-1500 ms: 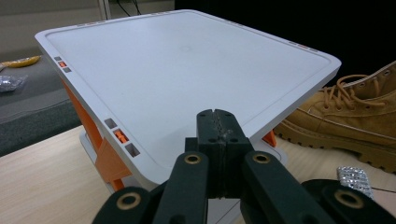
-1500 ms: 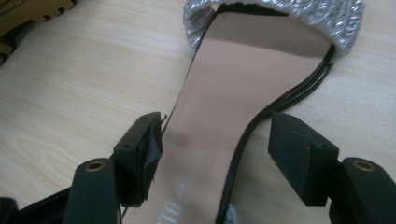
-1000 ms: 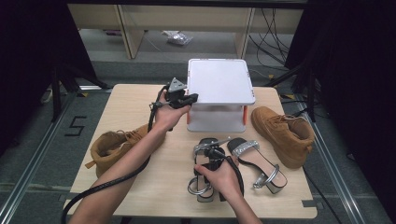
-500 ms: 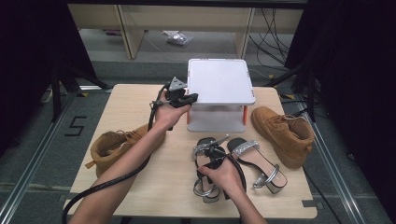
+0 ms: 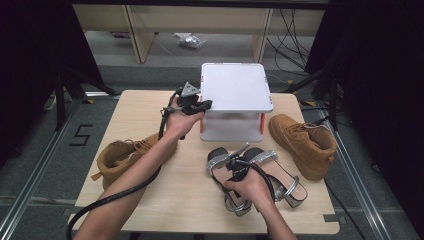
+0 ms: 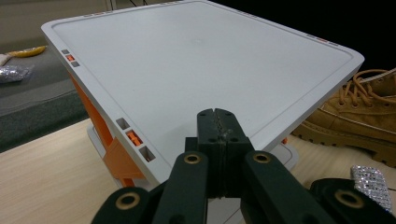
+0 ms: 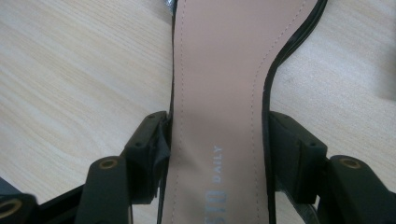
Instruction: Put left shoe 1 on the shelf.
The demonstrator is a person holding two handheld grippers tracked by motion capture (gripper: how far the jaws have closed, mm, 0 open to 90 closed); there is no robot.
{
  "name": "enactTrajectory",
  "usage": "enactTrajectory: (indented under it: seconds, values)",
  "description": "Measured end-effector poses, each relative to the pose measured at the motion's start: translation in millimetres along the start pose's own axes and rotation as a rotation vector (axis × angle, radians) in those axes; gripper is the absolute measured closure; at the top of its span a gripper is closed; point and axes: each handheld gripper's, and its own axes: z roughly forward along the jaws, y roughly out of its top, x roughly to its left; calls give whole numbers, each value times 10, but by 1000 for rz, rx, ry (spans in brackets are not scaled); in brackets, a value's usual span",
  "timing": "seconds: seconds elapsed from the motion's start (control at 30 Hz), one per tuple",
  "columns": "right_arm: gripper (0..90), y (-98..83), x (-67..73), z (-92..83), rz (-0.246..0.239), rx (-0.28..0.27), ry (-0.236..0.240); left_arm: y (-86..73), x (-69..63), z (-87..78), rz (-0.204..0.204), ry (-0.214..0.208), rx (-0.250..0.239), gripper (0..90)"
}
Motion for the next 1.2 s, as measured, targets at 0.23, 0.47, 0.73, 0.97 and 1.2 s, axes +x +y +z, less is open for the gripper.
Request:
enactTrajectory:
  seconds: [0.23,0.47,0.73,0.97,1.2]
  values:
    - [326,-34,59,-23,-40,-9,-15,4,4,4,-6,0,1,892]
    - [291,15,85,44,-61,31,-37,10,5,6,-4,0,5,891]
    - [357,70,79,110,-48,76,-28,12,10,5,-3,-2,7,891]
    - [424,122,83,148,-48,95,-58,13,11,5,-4,-3,8,891]
    - [432,85,54,112,-1,58,-36,26,6,6,-10,1,18,894]
